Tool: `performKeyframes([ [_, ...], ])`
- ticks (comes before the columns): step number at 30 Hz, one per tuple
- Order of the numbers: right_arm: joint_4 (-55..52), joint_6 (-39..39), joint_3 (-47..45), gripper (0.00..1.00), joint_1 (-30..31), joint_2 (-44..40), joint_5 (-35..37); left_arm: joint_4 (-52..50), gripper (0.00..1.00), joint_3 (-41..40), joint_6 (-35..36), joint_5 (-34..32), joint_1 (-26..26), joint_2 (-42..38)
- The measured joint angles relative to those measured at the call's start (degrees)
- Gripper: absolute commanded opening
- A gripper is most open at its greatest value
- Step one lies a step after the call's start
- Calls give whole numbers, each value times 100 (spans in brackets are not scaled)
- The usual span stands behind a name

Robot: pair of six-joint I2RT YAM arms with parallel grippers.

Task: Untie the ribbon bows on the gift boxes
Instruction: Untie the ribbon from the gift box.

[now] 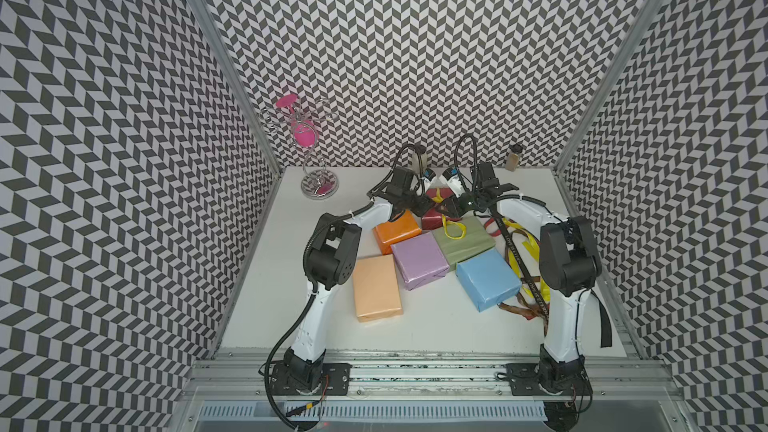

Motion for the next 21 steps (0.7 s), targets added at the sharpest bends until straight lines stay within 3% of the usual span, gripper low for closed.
performKeyframes([
  [15,352,142,-258,39,0,-17,774,20,44,-13,-9,24,20,0],
  [21,369,188,-258,11,4,-17,846,22,45,-15,-11,37,20,0],
])
